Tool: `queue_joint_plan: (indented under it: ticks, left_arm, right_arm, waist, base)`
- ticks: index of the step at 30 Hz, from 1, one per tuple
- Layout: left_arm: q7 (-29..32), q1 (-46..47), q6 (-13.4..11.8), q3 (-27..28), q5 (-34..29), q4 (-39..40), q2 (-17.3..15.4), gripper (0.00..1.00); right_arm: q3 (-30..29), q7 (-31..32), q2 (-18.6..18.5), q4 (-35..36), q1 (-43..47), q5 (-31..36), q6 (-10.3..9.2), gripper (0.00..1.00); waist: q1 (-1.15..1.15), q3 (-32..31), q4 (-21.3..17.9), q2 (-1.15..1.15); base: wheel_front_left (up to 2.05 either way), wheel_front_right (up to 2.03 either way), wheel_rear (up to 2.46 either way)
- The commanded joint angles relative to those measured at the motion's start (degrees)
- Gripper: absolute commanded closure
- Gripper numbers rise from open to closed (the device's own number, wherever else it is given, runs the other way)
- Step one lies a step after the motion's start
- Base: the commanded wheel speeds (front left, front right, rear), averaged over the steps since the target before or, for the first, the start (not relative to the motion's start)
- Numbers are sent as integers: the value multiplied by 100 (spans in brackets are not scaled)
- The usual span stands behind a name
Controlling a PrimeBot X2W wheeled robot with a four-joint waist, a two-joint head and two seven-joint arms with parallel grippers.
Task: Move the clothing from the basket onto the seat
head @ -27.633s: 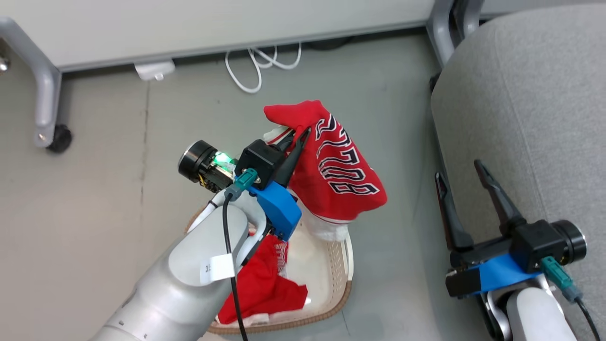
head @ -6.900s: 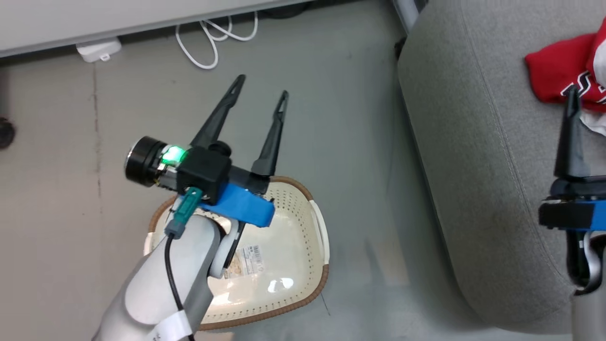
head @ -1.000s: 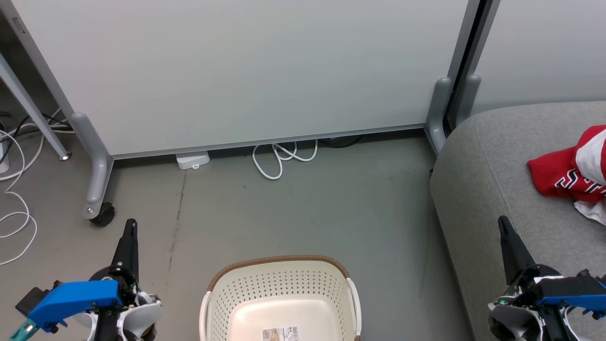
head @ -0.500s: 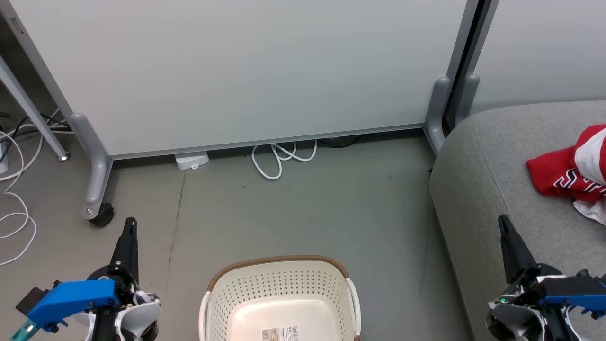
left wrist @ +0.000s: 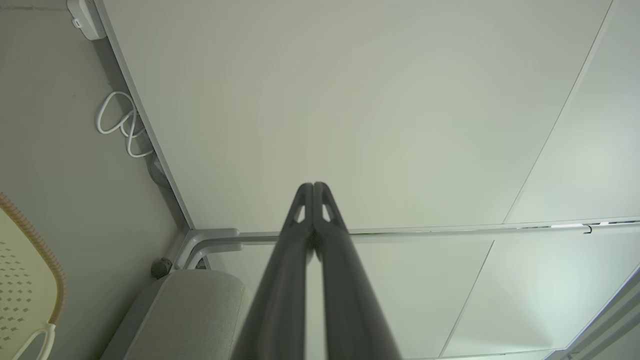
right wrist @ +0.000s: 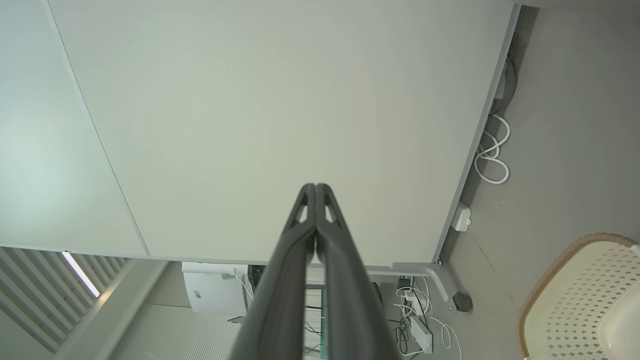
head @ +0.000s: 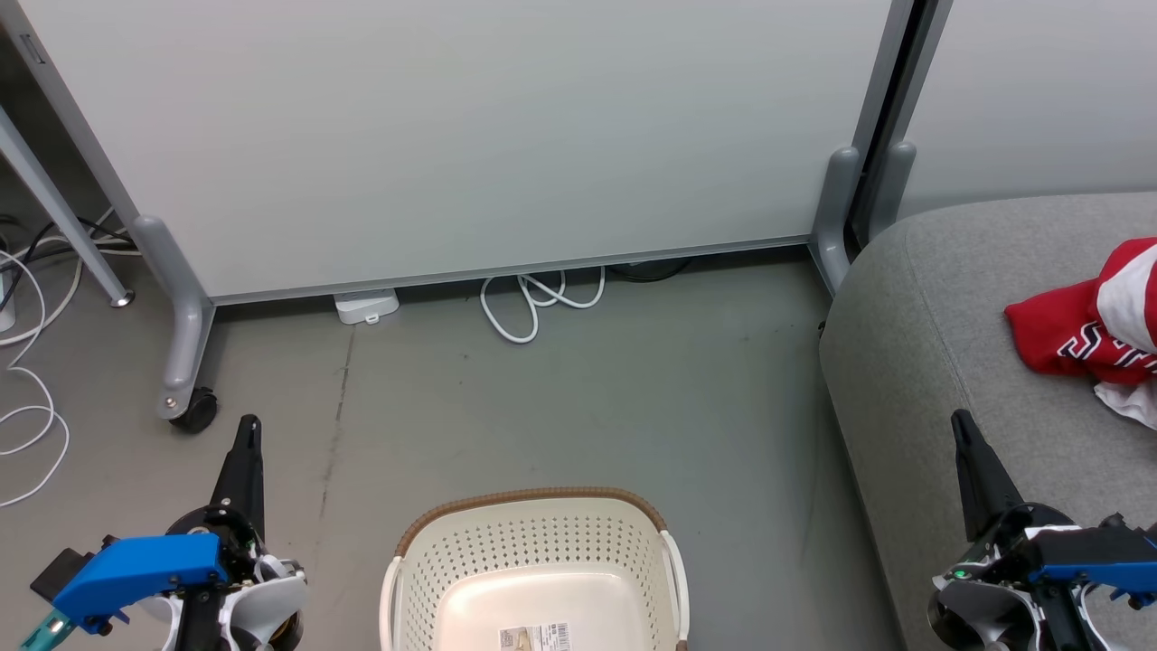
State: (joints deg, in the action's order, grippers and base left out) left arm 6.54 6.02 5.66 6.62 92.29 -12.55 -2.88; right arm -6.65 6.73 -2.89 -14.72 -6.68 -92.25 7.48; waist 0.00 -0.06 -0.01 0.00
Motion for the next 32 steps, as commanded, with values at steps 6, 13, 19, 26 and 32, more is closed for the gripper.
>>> queue_joint_plan:
  ticks: [6,13,19,26,32]
  left_arm:
    - [23,70,24,18,10,24,1,100]
    - [23,69,24,18,10,24,1,100]
    - [23,69,24,18,10,24,1,100]
    - [23,69,24,18,10,24,1,100]
    - [23,69,24,18,10,24,1,100]
  right_arm:
    - [-9,1,3,18,-66,-10,2,100]
    - [-9,1,3,18,-65,-11,2,100]
    - [-9,1,3,18,-65,-11,2,100]
    - [-9,1,3,18,-65,-11,2,100]
    - [-9,1,3,18,-65,-10,2,100]
  waist:
    - [0,0,0,0]
    - [0,0,0,0]
    - [0,0,0,0]
    - [0,0,0,0]
    - [0,0,0,0]
  base:
    - [0,0,0]
    - [0,0,0]
    - [0,0,0]
    - [0,0,0]
    - [0,0,0]
